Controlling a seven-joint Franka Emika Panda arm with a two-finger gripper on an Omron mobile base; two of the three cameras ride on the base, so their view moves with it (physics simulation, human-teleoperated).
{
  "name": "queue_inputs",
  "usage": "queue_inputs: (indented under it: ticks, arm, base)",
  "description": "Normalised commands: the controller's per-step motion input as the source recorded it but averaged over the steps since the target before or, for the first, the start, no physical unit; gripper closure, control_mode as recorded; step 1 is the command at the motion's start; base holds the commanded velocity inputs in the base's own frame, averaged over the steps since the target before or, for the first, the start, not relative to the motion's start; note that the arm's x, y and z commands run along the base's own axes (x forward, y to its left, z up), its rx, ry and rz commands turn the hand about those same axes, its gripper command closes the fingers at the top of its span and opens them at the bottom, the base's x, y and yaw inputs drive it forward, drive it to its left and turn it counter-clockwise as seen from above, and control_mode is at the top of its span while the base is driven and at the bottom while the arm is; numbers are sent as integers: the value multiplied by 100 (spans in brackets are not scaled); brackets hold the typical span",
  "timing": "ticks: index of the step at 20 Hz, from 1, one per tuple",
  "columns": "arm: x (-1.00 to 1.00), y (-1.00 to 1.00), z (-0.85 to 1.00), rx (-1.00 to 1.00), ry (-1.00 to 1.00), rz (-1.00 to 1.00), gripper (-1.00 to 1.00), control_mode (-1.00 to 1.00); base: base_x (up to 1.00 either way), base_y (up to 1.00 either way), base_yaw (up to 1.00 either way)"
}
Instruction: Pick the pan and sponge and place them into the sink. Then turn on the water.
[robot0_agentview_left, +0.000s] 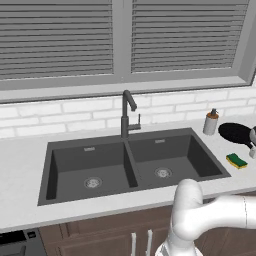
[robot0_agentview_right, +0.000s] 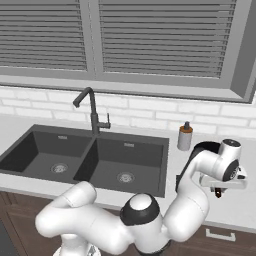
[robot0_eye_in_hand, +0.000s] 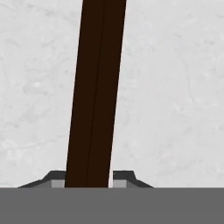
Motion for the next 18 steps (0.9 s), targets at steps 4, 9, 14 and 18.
queue_inputs:
  ticks: [4, 9, 14, 18]
  arm:
    - [0, -17, -1, 0, 0, -6, 100, -100]
    - [-8, -11, 6, 0, -5, -11, 100, -100]
    - [-58, -1, 67, 0, -26, -7, 100, -100]
    - [-69, 13, 76, 0, -32, -1, 100, -100]
  base:
    - [0, 0, 0]
    - [0, 0, 0]
    - [0, 0, 0]
    - [0, 0, 0]
